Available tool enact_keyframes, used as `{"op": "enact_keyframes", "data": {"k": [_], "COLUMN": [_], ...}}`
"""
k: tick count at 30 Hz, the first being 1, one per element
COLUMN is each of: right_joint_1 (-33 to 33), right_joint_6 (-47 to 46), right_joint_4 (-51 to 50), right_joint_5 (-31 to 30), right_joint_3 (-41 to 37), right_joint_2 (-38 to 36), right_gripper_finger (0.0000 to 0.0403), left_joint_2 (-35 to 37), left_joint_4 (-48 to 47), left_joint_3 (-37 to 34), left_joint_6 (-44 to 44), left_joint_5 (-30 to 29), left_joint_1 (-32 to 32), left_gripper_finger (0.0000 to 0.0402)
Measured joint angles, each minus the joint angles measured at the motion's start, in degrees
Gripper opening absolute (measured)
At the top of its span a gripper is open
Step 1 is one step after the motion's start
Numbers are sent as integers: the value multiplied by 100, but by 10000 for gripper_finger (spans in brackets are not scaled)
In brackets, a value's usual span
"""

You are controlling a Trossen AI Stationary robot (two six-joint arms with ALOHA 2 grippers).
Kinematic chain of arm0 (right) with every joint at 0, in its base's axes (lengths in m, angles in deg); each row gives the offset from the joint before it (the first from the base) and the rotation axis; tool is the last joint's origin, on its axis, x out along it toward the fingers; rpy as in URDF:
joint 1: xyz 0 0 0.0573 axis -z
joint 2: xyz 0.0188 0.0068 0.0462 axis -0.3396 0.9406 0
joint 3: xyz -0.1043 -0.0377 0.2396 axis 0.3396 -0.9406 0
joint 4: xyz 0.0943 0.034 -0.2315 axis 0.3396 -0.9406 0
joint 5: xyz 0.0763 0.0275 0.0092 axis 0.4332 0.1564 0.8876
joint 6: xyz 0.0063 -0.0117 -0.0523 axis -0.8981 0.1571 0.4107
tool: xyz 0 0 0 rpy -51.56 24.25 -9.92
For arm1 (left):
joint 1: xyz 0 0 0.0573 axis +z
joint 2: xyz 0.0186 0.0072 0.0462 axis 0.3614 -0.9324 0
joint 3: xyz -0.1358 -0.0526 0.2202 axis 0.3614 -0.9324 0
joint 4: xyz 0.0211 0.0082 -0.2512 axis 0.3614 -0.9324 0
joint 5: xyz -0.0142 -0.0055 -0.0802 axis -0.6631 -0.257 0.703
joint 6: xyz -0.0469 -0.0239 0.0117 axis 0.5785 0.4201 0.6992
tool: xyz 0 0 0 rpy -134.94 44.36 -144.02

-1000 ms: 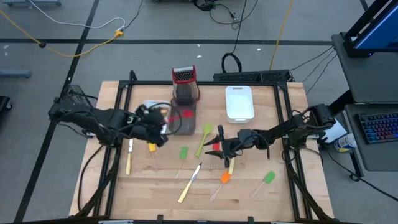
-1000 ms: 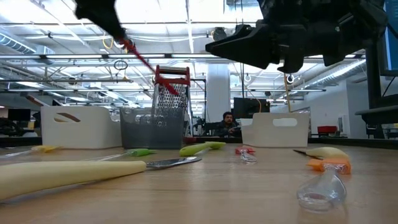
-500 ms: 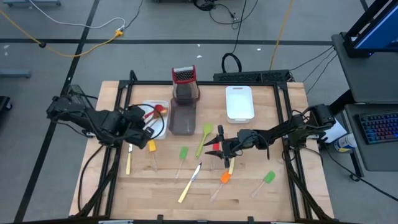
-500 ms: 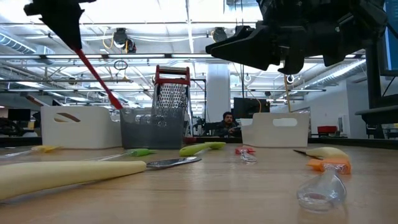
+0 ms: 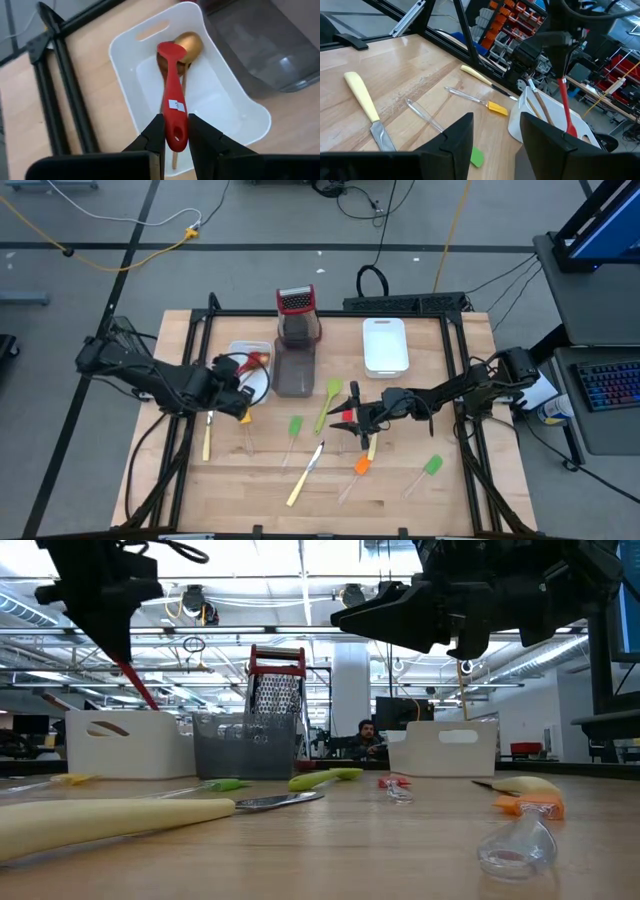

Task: Pick & Place Kitchen Items
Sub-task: Put the red serving spoon into the left white bin, then put the green serving spoon into the left white bin

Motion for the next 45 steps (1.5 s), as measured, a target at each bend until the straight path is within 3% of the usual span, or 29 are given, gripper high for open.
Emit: {"op": "enact_keyframes", "data": {"k": [8,12,18,22,37,45], "right_joint_1": [0,0,0,0,0,123], "right_joint_6": [-4,-48,-46,-46,-46,-79], "right_joint_4": [1,1,1,1,-155,-169], "right_joint_5": [0,2,3,15,20,25], "right_joint_3": [0,0,0,0,0,0], "right_joint_2": [0,0,0,0,2,2], "right_gripper_finger": [157,157,157,157,158,158], "left_joint_2": [2,2,0,17,28,33], "left_joint_4": [1061,1112,1097,1165,2104,2294], "left_joint_3": [-338,-577,-744,-744,-737,-322], "left_joint_6": [-941,-963,-1184,-1237,-1816,-1960], "left_joint_5": [17,56,693,823,860,862], "left_joint_1": [282,409,572,585,585,585], "left_gripper_finger": [72,95,130,143,118,100]}}
